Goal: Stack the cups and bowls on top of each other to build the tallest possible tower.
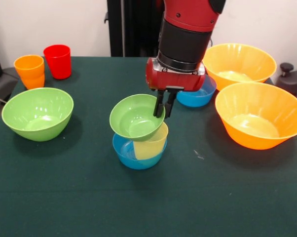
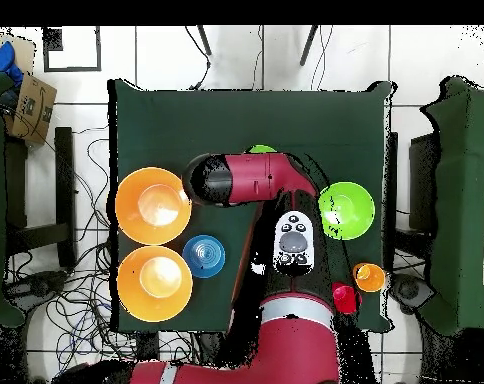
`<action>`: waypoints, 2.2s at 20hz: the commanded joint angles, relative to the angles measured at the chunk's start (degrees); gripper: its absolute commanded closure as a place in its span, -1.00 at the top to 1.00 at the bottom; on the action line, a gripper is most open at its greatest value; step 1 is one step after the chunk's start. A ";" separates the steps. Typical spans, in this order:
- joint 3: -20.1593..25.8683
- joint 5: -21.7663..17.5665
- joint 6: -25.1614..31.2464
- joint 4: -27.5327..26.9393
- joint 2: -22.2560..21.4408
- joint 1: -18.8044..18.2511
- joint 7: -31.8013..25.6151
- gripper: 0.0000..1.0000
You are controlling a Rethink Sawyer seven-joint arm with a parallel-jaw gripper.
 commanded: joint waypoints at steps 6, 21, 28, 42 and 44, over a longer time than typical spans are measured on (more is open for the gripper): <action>2.00 3.21 6.23 -0.98 4.27 3.00 8.30 -1.00; 0.70 4.22 8.14 -2.63 4.64 3.77 7.25 -1.00; 0.76 4.18 8.57 -3.10 4.74 3.53 6.87 -1.00; 0.25 3.37 4.80 -1.83 5.03 3.76 7.51 -1.00; 0.19 3.28 4.09 -1.48 5.04 3.77 7.64 -1.00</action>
